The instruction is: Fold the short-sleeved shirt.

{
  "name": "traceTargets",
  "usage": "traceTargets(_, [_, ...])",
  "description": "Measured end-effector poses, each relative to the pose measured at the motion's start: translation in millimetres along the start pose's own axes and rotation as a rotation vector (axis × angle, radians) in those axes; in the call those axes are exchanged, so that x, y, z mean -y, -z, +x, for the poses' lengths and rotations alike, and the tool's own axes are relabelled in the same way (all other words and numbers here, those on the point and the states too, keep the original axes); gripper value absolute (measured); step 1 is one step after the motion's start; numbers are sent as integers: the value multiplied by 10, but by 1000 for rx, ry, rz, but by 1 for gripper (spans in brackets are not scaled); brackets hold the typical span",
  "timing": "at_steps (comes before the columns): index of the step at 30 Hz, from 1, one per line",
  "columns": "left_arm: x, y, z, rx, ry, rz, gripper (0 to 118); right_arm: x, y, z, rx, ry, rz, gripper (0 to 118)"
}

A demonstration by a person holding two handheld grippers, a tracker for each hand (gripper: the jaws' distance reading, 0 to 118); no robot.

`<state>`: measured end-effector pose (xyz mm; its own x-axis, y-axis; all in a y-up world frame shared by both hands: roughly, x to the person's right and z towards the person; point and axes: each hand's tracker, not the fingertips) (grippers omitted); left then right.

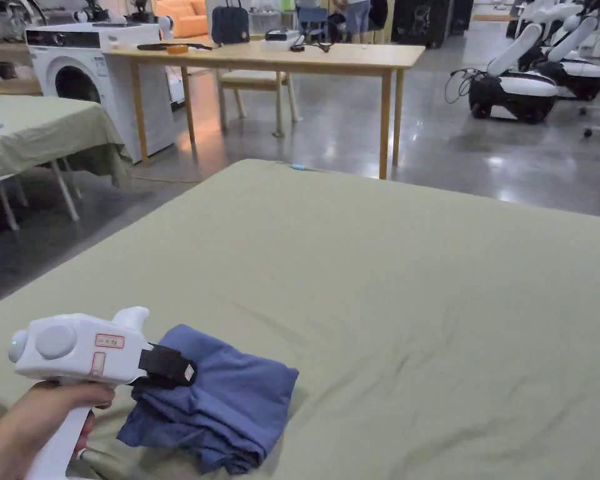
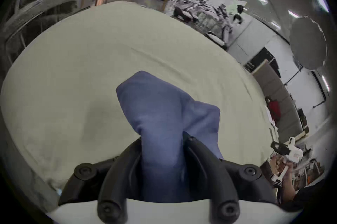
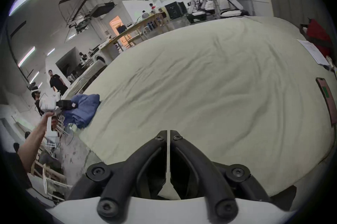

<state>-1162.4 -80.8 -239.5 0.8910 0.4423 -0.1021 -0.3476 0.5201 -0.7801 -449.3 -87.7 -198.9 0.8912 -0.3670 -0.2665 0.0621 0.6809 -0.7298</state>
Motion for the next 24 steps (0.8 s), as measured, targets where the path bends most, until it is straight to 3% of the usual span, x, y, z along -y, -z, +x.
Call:
traceTargets(2, [20, -15, -11, -28, 24, -2, 24, 4, 20, -44, -4, -5, -5, 4])
traceTargets(3, [16, -15, -43, -47, 22, -3, 33, 1, 26, -45, -3, -7, -8, 4])
traceTargets(4, [12, -41, -65, -85, 27, 10, 66, -8, 32, -52, 0, -9, -11, 4])
traceTargets(5, [24, -97, -44, -123, 33, 35, 88, -19, 31, -56, 4, -10, -12, 4])
traceTargets(6, [32, -192, -63, -125, 32, 71, 93, -29, 22, -56, 7, -11, -10, 4])
traceTargets(9, [36, -474, -62, -126, -31, 166, 92, -65, -28, -55, 9, -13, -2, 4])
traceTargets(11, [80, -610, 74, -197, 28, 188, 92, -82, -47, -29, 11, -21, 0, 4])
traceTargets(13, [72, -649, 198, -270, 96, 201, 83, -116, -70, 7, 16, -29, 5, 4])
traceTargets(14, [94, -652, 328, -271, 121, 214, 67, -144, -86, 27, 19, -33, 10, 4])
traceTargets(16, [149, -596, 744, -248, 141, 237, 0, -243, -156, 84, 30, -51, 36, 4])
traceTargets(19, [212, -460, 1544, -306, 287, 377, 0, -539, -306, 136, 77, -137, 106, 4])
traceTargets(24, [242, -281, 3025, -152, 423, 537, 0, -1245, -724, 41, 203, -249, 331, 4])
